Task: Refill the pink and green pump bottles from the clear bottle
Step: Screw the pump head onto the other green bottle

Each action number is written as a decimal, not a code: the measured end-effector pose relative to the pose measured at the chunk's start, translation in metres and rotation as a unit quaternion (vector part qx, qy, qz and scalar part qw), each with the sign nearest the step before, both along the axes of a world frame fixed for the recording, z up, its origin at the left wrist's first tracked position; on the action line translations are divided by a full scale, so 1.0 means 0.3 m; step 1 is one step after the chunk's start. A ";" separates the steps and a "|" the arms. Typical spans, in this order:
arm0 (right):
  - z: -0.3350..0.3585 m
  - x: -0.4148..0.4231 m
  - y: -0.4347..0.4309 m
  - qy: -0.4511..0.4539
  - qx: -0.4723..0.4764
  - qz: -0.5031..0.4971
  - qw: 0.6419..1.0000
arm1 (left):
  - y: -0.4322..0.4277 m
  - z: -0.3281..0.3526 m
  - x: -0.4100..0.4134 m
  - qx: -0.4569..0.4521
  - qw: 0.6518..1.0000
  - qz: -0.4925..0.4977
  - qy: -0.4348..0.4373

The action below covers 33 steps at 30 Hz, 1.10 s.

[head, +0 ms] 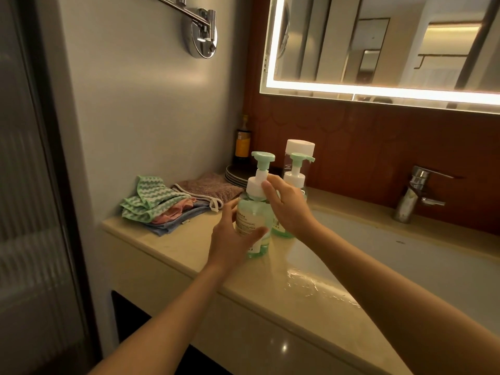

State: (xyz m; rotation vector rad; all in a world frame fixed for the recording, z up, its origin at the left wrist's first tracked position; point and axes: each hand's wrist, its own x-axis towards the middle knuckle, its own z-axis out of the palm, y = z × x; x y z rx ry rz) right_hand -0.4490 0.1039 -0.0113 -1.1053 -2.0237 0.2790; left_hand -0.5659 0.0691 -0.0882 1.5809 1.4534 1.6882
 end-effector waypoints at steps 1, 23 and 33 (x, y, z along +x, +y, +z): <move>0.007 0.003 0.004 -0.003 0.014 -0.009 1.000 | 0.001 0.000 -0.001 0.001 1.000 0.001 0.000; 0.002 -0.046 0.000 0.047 0.067 -0.105 0.991 | -0.009 0.005 0.004 0.000 1.000 -0.002 0.009; -0.028 -0.059 -0.021 0.063 0.021 -0.030 0.997 | -0.010 0.009 0.005 0.005 1.000 0.004 0.017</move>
